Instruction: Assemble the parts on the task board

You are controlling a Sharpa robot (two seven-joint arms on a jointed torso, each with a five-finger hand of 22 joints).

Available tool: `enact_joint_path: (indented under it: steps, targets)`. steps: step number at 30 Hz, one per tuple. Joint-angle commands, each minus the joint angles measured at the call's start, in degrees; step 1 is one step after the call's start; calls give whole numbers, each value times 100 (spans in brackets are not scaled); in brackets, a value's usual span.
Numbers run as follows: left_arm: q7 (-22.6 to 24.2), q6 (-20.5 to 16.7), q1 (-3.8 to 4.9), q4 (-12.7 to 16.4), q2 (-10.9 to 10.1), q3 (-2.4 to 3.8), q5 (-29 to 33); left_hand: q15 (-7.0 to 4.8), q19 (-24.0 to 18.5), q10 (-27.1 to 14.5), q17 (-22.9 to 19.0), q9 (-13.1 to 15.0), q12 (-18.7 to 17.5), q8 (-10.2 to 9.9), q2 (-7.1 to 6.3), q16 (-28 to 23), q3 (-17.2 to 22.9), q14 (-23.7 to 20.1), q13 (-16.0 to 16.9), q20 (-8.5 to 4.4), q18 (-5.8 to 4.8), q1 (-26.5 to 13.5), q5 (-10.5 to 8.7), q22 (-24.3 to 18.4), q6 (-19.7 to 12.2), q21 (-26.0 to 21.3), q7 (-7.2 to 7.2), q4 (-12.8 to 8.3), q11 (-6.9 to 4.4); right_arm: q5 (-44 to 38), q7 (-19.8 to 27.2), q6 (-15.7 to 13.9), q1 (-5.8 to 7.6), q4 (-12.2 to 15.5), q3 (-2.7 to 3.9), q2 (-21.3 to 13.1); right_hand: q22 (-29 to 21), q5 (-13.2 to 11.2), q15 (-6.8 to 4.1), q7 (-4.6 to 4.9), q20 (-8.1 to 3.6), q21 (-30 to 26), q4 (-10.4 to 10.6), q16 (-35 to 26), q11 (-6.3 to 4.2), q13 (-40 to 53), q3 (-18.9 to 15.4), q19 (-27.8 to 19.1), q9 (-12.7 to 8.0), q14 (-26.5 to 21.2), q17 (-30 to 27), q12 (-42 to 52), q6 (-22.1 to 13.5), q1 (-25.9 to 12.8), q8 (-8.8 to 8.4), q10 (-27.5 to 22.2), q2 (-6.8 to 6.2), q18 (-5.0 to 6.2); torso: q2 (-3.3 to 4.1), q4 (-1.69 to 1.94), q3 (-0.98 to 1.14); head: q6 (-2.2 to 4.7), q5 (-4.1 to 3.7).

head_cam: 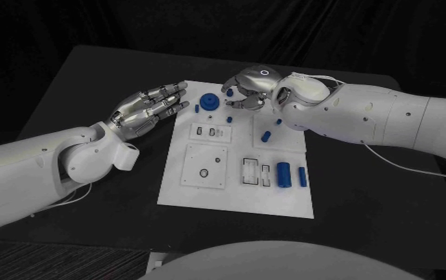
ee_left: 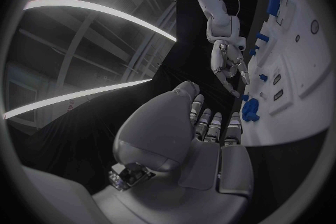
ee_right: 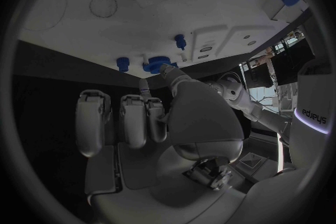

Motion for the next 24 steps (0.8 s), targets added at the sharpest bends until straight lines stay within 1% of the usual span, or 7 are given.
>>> enact_joint_path:
  steps: [1,3,4,12,18,20,24]
  targets:
    - [68,42,-7,22,6,4,-6,29,2,-11,5,7,24,30,-4,28,32,-2,5,37,68,-47,-35,2,29,9,28,-2,43,140,-79,39,67,-9,6,73,1310,-40,31,39,4,22,47,-23,34,1477,-28,336,34,451,769,39,172,-20,73,580,16,15,0,1,0,10,11]
    - [67,37,-7,26,5,4,-6,29,2,-11,5,7,24,30,-4,28,32,-2,5,37,68,-47,-35,2,29,9,28,-2,43,165,-162,136,97,-39,6,129,1311,-329,48,59,20,24,59,-24,53,1489,-81,339,51,450,765,46,206,-47,80,588,-23,14,1,2,1,8,15]
    - [66,35,-7,28,6,4,-6,29,2,-11,5,7,24,30,-4,28,32,-2,5,37,68,-47,-35,2,29,9,28,-2,43,174,-205,180,109,-58,6,158,1311,-705,66,87,34,26,91,-30,75,1509,-167,342,85,447,750,58,222,-107,88,600,-67,13,1,3,1,4,14]
    - [60,13,-6,46,11,4,-6,29,6,-7,6,10,38,39,-7,33,48,1,7,37,68,-50,-33,4,49,11,28,-7,44,207,-486,570,154,-235,7,410,1312,-828,84,111,53,27,87,-25,97,1509,-250,345,161,449,753,58,199,-116,92,600,-111,13,-4,3,-1,-34,29]
    - [60,5,-5,42,25,5,-6,29,6,-7,6,10,38,39,-7,33,48,1,7,37,68,-50,-33,4,49,11,28,-7,44,212,-592,727,162,-321,7,556,1313,-846,100,125,70,29,90,-20,114,1509,-313,348,210,450,756,58,29,-125,23,600,-123,13,-1,3,-1,-39,15]
    - [59,5,-5,39,34,5,-6,29,6,-7,6,10,38,39,-7,33,48,1,7,37,68,-50,-33,4,49,11,28,-7,44,213,-637,796,164,-359,7,611,1310,-848,103,126,74,22,90,-23,116,1509,-340,345,228,448,747,58,-47,-128,-9,600,-129,15,-2,27,-10,-37,-9]
    - [59,7,-5,38,47,5,-6,29,6,-7,6,10,38,39,-7,33,48,1,7,37,68,-50,-33,4,49,11,28,-7,44,214,-693,868,165,-424,8,687,1305,-862,106,134,78,7,88,-30,121,1509,-372,339,243,445,733,58,-124,-132,-42,600,-148,19,5,20,-9,-28,-18]
